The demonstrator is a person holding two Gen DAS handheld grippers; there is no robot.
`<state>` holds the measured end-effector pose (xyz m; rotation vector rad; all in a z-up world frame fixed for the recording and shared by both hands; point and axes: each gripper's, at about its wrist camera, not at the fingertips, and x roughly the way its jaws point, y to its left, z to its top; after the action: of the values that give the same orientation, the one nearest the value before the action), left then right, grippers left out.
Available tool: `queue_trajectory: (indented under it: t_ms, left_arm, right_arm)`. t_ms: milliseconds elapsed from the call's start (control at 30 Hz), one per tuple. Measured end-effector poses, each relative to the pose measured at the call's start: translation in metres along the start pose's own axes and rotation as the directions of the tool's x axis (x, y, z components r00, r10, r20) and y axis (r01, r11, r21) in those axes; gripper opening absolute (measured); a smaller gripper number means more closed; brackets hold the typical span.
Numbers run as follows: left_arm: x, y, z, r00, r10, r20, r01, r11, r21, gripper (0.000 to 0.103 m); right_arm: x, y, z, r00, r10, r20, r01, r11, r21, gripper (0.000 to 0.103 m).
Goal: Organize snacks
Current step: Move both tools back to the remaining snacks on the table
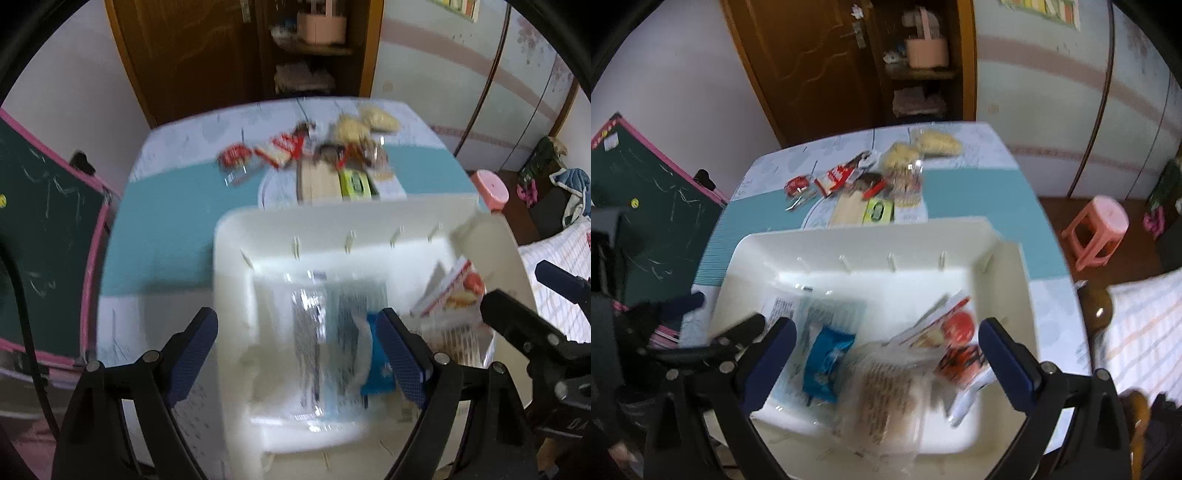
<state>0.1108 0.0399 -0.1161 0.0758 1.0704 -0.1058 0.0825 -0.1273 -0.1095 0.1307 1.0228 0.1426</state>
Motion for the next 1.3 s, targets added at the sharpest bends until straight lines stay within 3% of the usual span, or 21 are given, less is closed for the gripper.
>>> queue_trajectory:
  t_ms: [300,500,633,700,833,1000,1133,1300]
  left_arm:
    - [-0.041,0.020,0.071,0.982,0.086,0.171,-0.099,0.993,0.069,0.087]
    - [-0.065,0.036,0.135,0.963,0.099,0.252,-0.121,0.990,0.074,0.087]
    - [-0.068,0.043,0.178,0.944,0.136,0.301,-0.168,0.982,0.083,0.087]
    - [-0.063,0.047,0.201,0.947,0.147,0.287,-0.176,0.981,0.079,0.087]
    - [-0.035,0.057,0.238,0.968,0.102,0.227,-0.118,0.991,0.059,0.087]
    - [0.042,0.072,0.261,0.997,0.044,0.065,-0.045,0.999,0.013,0.087]
    - [0.114,0.085,0.251,0.996,0.031,-0.084,-0.037,0.997,-0.064,0.087]
    - [0.170,0.092,0.235,0.983,-0.005,-0.183,-0.020,0.991,-0.135,0.087]
  right_arm:
    - [-0.038,0.019,0.073,0.987,-0.057,0.152,0.087,0.976,-0.198,0.100]
    - [-0.065,0.019,0.140,0.951,-0.103,0.290,0.174,0.957,-0.233,0.100]
    - [-0.063,0.010,0.183,0.941,-0.120,0.315,0.193,0.958,-0.213,0.099]
    - [-0.053,0.003,0.207,0.950,-0.120,0.288,0.183,0.963,-0.200,0.095]
    - [-0.018,-0.010,0.241,0.975,-0.100,0.200,0.136,0.975,-0.178,0.079]
    - [0.057,-0.023,0.249,0.998,-0.057,0.012,0.058,0.985,-0.162,0.068]
    - [0.121,-0.028,0.231,0.989,-0.041,-0.142,0.020,0.990,-0.141,0.061]
    - [0.190,-0.039,0.205,0.951,0.003,-0.309,-0.020,0.998,-0.052,0.061]
